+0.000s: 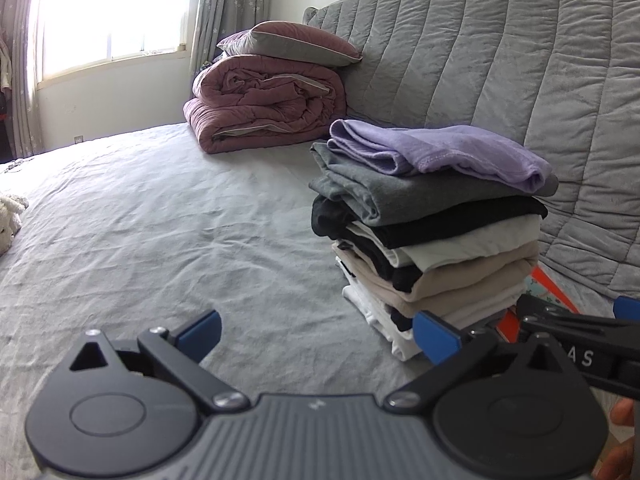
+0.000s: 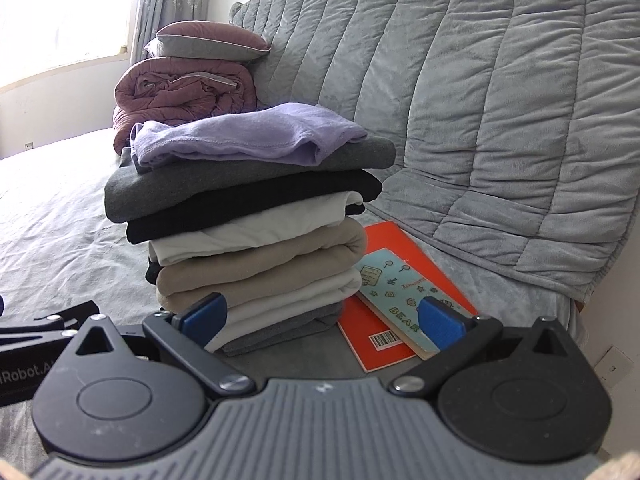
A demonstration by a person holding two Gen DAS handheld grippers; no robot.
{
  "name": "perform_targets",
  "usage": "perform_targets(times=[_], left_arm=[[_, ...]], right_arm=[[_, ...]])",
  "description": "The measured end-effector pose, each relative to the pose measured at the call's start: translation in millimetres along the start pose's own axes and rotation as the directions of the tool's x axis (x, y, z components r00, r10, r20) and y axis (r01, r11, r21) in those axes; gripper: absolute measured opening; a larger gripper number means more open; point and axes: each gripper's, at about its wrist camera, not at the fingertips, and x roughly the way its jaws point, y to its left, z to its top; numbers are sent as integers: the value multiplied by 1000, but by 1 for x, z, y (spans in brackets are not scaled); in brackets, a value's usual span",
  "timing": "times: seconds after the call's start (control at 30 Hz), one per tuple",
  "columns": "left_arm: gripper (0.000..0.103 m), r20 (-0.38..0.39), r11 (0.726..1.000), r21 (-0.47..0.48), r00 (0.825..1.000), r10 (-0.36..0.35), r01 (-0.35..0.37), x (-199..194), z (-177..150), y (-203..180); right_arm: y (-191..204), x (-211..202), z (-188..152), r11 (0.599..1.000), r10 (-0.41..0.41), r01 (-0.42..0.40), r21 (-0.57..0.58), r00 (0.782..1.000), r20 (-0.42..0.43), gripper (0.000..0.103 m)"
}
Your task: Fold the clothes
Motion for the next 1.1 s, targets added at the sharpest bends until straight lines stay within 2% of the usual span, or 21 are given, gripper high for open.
perform_targets(times=[1.1], left_arm=[[102, -38, 1000, 2, 999, 3, -3, 3, -1, 2]], right_arm=[[6, 7, -2, 1000, -4, 4, -22, 1000, -22, 103]])
